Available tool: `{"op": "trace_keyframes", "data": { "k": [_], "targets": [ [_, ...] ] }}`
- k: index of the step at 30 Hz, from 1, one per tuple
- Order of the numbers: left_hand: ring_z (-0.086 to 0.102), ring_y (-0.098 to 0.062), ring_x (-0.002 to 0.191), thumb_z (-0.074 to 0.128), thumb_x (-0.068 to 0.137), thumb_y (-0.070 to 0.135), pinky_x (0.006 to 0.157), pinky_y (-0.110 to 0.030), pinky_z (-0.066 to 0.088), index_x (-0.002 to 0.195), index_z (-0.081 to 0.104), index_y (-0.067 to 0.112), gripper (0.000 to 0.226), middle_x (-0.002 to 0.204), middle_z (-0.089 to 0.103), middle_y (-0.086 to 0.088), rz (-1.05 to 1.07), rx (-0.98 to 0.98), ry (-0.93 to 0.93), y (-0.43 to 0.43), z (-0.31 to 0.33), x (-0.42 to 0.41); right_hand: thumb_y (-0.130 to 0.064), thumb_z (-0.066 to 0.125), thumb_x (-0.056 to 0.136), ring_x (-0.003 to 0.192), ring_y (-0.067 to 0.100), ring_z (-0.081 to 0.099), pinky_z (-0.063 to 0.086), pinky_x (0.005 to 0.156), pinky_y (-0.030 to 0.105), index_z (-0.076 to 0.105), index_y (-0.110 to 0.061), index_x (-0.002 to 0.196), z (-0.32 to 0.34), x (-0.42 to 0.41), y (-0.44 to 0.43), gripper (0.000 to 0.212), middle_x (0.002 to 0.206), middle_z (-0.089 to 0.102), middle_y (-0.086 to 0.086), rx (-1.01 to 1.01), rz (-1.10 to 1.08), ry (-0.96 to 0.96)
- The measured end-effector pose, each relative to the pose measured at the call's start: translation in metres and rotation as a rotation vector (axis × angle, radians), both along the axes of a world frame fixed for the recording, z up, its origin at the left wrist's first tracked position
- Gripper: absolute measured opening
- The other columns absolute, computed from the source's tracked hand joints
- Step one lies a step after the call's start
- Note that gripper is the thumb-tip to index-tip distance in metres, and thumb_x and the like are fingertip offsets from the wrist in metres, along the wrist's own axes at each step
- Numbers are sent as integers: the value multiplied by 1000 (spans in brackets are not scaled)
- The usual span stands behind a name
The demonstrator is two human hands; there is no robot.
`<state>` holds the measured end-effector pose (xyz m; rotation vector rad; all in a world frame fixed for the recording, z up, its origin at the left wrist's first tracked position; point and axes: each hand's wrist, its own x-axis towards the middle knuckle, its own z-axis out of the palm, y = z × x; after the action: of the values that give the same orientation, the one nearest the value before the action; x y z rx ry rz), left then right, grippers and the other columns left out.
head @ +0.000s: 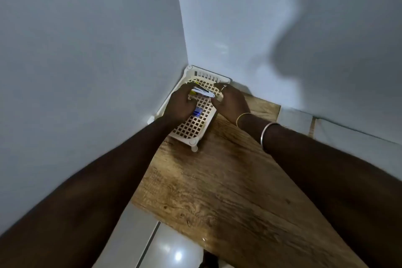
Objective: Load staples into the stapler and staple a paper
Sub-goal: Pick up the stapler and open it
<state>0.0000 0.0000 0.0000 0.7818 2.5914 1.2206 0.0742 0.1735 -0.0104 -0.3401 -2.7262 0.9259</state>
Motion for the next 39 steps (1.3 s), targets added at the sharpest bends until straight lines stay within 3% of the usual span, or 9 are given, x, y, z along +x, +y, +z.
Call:
{"op": "trace_keyframes", "data": {
  "k": [3,7,14,17,21,25,30,37,39],
  "targets": [
    [58,-21,127,60,93,12,110,-31,40,139,58,18,46,140,63,-6,-12,-3,-24,1,-1,-9,-22,68,88,113,33,63,49,98,38,67,-7,124,-2,-19,-2,39,120,70,15,72,26,-21],
    [63,-11,113,59,93,14,101,-25,43,128,66,22,37,128,71,-1,-47,-1,-18,0,-3,-16,-26,64,88,94,32,66,41,99,40,71,-10,94,-13,-36,-2,18,92,73,11,258,-2,-55],
    [63,-30,121,62,89,2,107,-32,43,131,65,6,42,131,67,-15,29,-152,23,5,-18,-26,-31,58,91,91,26,68,29,109,45,73,-20,96,-29,-43,-1,19,88,74,3,417,-9,-78],
    [69,-24,105,64,87,-5,99,-26,48,130,66,6,45,125,70,-14,65,-159,29,6,-22,-27,-32,58,92,91,25,68,28,106,43,72,-21,97,-30,-43,-3,19,88,74,2,455,-28,-85],
    [71,-23,101,65,85,-9,98,-39,56,126,70,9,45,121,73,-13,108,-143,19,6,-20,-28,-32,58,93,90,27,68,31,105,45,72,-20,100,-28,-39,-5,20,90,74,4,439,-32,-67],
    [71,-24,106,63,90,-6,101,-40,54,118,74,8,33,117,75,-10,154,-106,67,9,-13,-24,-27,71,84,85,31,69,37,100,47,73,-16,93,-23,-26,-4,14,83,75,7,362,-25,50],
    [71,-20,100,62,91,-6,96,-35,56,111,76,7,28,109,77,-8,146,-47,113,13,2,-6,-19,74,83,85,27,74,59,80,37,76,-13,106,-9,0,-1,24,95,78,9,102,-37,155],
    [70,-11,101,65,91,1,89,-19,53,113,76,11,26,111,76,-2,352,166,4,9,6,45,-18,78,82,79,7,70,49,70,12,78,-13,103,6,45,16,21,87,77,0,-365,-314,199],
    [70,-14,102,67,90,2,90,-25,54,114,75,11,26,110,76,-2,333,192,-32,12,4,66,-19,80,81,71,1,64,48,67,16,78,-13,96,16,66,19,17,75,70,-10,-491,-380,238]
  ]
}}
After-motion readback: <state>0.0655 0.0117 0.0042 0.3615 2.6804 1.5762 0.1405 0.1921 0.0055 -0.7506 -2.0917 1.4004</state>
